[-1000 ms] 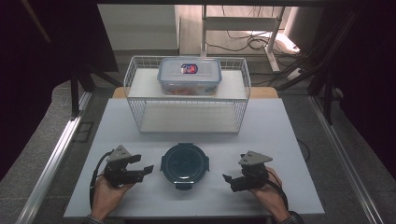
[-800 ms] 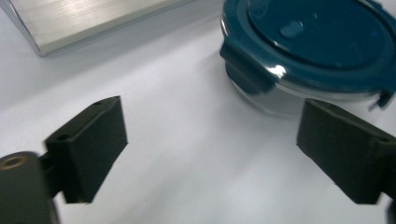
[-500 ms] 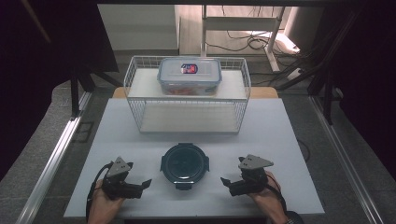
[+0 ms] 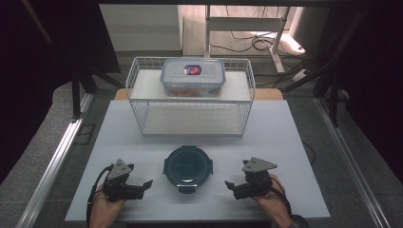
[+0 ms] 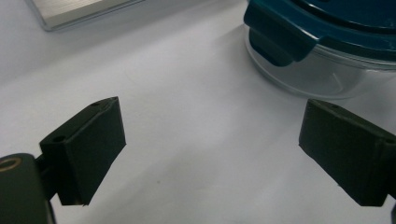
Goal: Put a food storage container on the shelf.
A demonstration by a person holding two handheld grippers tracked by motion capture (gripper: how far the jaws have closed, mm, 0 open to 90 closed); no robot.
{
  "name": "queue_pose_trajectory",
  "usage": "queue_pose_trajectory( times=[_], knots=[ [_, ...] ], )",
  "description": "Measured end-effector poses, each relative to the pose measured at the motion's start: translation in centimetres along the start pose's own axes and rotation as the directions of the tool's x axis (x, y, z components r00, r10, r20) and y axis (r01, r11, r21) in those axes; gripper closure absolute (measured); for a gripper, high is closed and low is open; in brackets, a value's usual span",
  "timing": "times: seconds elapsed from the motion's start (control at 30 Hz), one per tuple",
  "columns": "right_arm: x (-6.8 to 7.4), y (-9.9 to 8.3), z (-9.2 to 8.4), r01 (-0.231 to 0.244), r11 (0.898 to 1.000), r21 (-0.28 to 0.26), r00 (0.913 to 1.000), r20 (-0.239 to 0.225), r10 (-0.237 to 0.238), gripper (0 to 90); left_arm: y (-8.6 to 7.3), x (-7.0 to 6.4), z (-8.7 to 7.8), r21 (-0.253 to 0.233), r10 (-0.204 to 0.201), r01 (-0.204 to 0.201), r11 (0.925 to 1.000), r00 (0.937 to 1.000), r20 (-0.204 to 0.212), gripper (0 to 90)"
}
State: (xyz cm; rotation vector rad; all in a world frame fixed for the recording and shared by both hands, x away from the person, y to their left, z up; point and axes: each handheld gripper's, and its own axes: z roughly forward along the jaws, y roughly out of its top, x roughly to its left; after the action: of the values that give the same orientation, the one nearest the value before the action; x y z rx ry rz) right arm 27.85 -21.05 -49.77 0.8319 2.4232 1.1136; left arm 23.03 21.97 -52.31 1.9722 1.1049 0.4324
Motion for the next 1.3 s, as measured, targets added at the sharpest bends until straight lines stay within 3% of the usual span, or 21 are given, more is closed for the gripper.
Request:
queue_pose_trajectory(
  times=[0.37,0.6,0.77,0.93,1.13,1.3],
  knots=[
    [-0.1,0.1,-0.1,-0.004,1.0,-0.006,1.0,-0.003,0.004,1.3,0.1,-0.1,0.1,0.012,0.015,-0.015,0.9998,0.9999,-0.001,4.9],
    [-0.3,0.3,-0.2,-0.018,1.0,-0.004,0.9998,-0.003,0.018,0.9,0.6,-0.2,-0.1,0.012,0.002,-0.002,0.9999,0.9994,0.034,4.9],
    [-0.4,0.8,-0.3,-0.036,0.999,-0.02,0.9989,-0.031,0.035,0.9,1.3,-0.3,-0.2,0.004,-0.001,0.0,1.0,0.9981,0.062,4.7],
    [-0.1,1.6,0.0,-0.054,0.998,-0.037,0.9968,-0.061,0.052,1.0,2.4,-0.4,-0.1,-0.007,-0.013,0.014,0.9999,0.9933,0.115,4.5],
    [0.7,2.9,0.9,-0.046,0.998,-0.037,0.995,-0.09,0.043,1.0,3.8,-0.9,1.0,0.017,0.001,-0.003,0.9999,0.9901,0.141,2.6],
    [1.1,3.7,1.9,-0.04,0.999,-0.008,0.9936,-0.106,0.039,0.1,4.5,-0.9,1.7,0.02,-0.01,0.006,0.9998,0.98,0.198,1.9]
  ],
)
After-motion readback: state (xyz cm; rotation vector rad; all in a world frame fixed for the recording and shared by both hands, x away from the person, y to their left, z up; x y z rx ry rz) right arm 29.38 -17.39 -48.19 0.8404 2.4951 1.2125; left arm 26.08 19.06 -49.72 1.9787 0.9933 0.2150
